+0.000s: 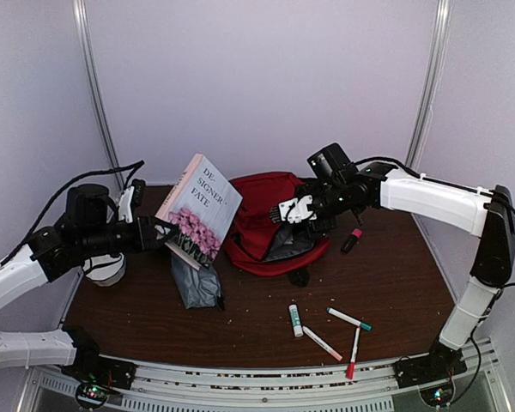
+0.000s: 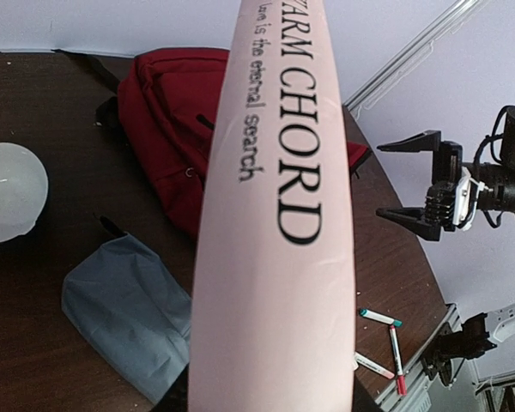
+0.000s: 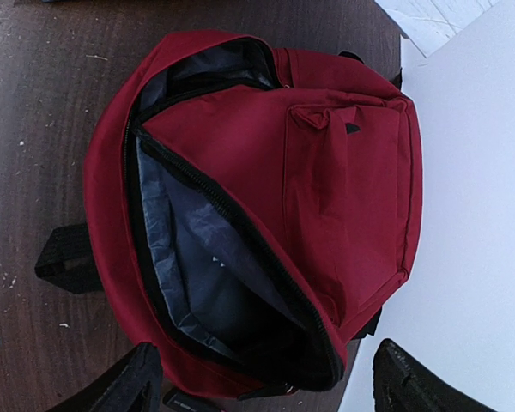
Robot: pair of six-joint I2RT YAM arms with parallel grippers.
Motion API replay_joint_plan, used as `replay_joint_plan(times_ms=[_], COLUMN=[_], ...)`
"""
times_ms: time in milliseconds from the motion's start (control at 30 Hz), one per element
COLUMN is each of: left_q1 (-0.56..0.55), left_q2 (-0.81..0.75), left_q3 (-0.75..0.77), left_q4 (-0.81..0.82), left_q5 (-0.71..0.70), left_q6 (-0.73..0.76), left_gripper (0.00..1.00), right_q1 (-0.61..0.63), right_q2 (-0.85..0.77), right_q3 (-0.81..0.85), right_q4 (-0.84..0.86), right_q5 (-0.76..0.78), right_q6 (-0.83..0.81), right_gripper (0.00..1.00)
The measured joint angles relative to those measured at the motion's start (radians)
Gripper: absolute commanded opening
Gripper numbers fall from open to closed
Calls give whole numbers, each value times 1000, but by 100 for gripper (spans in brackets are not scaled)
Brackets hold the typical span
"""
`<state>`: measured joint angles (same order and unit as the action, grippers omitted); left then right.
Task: Pack the student bag
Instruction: Pick up the largest pocket of the bag from the student bag.
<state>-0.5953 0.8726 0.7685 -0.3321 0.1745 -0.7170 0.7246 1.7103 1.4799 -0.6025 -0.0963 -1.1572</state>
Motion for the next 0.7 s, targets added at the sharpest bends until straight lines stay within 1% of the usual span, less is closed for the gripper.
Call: replay_joint_plan(times_ms=[167,233,333,400,433,500,600,700], left_q1=[0,0,1,1,1,1,1,1], left_q2=[-20,-32,-50,-61,-66,-73,-81,-81], left_q3=[0,0,9,16,19,27,29,29], left_q4=[-35,-51,-80,-101,-108,-122,-134,-145], left_q5=[-3,-7,-12,-15,-16,-16,-16,-15], left_q6=[0,0,0,1,1,1,1,0], left_gripper=[36,36,36,36,36,35,35,34], right_q1=[25,31,33,35,36,37,37,37], right_q2=[124,193,298,367,392,434,464,465], right_q3=[139,225,349,416,434,455,461,461], right_q4=[-45,-100,-177,-223,-241,-275,-312,-308], right_q5=[19,18,21,34,42,60,87,115], right_q6=[-27,-44,-62,-71,-73,-74,-68,-27], right_gripper=[81,77,69,59,53,34,1,0])
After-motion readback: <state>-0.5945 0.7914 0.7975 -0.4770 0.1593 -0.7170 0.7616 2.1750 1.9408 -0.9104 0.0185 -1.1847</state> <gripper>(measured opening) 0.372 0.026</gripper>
